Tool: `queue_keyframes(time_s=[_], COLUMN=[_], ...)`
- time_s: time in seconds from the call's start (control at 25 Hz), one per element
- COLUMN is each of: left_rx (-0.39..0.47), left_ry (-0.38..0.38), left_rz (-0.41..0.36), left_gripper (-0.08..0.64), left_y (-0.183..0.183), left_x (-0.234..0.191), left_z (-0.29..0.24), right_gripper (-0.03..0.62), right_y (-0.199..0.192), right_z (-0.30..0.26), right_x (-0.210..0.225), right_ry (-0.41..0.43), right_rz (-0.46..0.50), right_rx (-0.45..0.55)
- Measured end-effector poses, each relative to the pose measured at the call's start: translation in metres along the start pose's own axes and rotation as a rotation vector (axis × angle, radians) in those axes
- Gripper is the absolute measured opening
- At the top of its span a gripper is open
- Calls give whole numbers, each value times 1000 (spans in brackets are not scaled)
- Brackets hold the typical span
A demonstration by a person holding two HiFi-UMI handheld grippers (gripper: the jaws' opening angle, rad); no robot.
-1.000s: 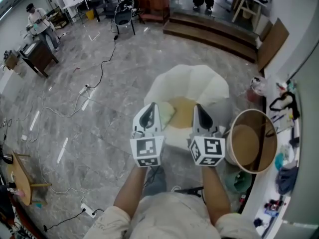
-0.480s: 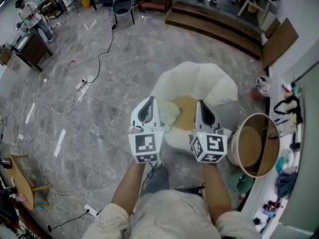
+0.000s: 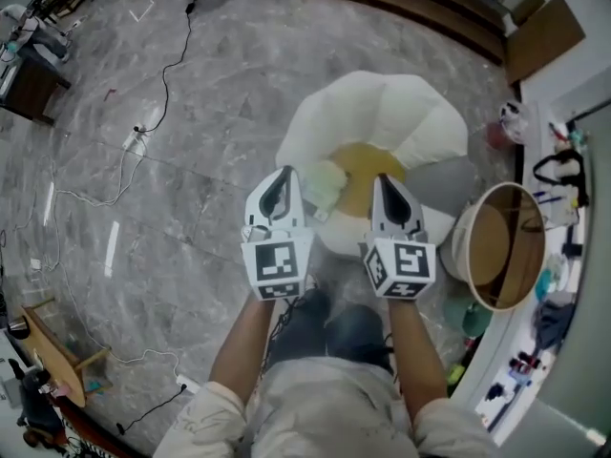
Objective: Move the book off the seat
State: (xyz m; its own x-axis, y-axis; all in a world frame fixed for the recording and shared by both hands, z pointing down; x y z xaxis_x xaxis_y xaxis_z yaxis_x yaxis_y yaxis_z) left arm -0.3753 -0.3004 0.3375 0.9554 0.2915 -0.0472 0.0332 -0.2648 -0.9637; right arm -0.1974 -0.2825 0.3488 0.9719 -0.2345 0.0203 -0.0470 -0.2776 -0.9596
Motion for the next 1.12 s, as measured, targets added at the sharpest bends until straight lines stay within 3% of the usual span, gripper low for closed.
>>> queue_keyframes(time_s=[0.32, 0.6, 1.12], left_rx=[-135, -233, -434], left_ry=[-18, 23, 32], left_rz=[-11, 73, 29], left_gripper=[3, 3, 3], left_y=[-93, -195, -389], left_x=[-12, -13, -13], left_z=[-68, -116, -178], right_gripper=[6, 6, 6], right_y=[-91, -200, -393], right_z=[-65, -110, -177], right_x=[10, 25, 40], right_ry=[4, 24, 33], right_rz=[-37, -56, -147], right_rx=[-122, -237, -401])
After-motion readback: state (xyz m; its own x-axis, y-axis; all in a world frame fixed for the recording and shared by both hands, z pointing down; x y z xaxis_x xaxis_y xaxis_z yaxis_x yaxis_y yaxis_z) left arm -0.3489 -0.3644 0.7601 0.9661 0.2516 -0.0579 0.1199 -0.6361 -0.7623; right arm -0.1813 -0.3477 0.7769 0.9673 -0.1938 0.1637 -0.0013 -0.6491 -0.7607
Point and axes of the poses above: the fingertips, and each gripper's own axes: z backward along the fingers, x to its right, y out of its top, the point moved 4 cm from there along z, backward along the fingers, and after that the axes turned 4 degrees about z, right-handed, at the moved point
